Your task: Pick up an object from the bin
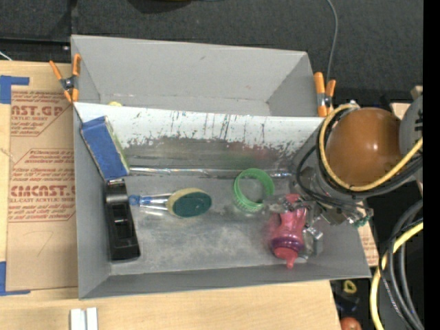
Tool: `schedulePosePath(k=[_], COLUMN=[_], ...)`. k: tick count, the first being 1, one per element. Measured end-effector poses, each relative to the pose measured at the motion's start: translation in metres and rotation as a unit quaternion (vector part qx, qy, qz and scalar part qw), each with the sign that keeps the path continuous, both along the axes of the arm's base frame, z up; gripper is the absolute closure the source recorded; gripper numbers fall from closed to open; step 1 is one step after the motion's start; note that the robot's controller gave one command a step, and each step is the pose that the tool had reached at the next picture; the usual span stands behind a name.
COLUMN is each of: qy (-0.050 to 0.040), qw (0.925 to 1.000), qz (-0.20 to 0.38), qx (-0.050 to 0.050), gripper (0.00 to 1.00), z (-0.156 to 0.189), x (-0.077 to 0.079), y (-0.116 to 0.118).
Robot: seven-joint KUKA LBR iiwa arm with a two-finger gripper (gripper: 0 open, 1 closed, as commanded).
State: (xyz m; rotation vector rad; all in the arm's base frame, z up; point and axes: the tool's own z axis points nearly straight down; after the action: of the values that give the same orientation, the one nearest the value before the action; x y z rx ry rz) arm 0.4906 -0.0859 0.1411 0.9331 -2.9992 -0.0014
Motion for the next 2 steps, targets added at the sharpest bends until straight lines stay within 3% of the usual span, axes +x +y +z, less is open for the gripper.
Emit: schedulePosePath(k=[1,2], qy=[-0.0021,0.0004], qw=[0.9996,0.9994], qz=[-0.027,-0.034], qx=[0.002,0.001], gripper=[0.0,0.0], z=[-0.006,-0.028], x=[0.01,-0.005], y=[-0.003,-0.042])
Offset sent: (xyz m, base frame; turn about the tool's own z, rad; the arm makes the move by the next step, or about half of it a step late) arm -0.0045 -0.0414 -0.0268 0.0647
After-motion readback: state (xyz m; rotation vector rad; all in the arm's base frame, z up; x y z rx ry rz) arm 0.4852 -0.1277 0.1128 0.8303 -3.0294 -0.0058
